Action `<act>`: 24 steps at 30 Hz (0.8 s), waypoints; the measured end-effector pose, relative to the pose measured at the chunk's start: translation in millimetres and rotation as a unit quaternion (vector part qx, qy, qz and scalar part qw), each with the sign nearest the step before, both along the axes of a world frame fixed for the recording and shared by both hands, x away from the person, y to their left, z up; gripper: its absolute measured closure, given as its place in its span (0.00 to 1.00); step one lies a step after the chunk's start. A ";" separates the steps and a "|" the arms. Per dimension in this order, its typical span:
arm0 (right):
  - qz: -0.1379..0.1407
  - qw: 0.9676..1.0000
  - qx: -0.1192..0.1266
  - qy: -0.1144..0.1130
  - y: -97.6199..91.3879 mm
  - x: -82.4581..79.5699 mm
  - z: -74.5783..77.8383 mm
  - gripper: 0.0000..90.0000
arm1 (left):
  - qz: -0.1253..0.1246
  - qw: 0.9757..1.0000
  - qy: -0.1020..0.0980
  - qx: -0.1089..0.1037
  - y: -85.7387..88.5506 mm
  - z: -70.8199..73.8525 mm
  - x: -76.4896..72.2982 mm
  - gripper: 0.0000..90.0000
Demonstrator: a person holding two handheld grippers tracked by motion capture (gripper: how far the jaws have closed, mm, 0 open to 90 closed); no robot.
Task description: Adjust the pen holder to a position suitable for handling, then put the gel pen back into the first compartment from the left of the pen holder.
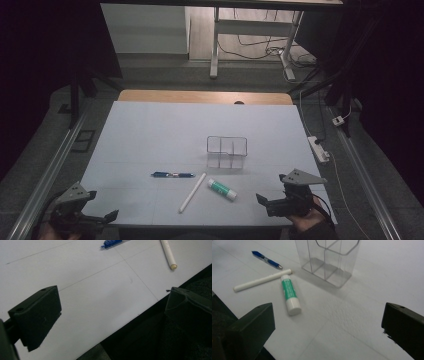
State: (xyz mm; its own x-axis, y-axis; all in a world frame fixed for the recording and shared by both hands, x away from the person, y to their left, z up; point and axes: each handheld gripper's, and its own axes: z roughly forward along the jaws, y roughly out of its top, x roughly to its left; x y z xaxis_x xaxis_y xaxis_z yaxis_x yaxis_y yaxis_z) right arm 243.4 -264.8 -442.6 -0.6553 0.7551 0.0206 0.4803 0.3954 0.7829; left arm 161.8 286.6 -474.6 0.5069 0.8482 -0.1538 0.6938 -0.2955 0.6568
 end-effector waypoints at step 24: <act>-0.006 0.999 -0.015 0.027 -15.9 -10.9 -9.1 0.00 | -0.014 1.000 0.012 -0.014 -0.6 0.6 2.2 0.00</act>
State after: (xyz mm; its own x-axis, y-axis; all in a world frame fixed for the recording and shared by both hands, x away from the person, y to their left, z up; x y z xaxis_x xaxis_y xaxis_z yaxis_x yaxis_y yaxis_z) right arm 232.5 -280.7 -451.6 -0.6444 0.7640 0.0328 0.5267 0.4123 0.7434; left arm 164.0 286.0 -473.9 0.5257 0.8293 -0.1893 0.7017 -0.2970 0.6477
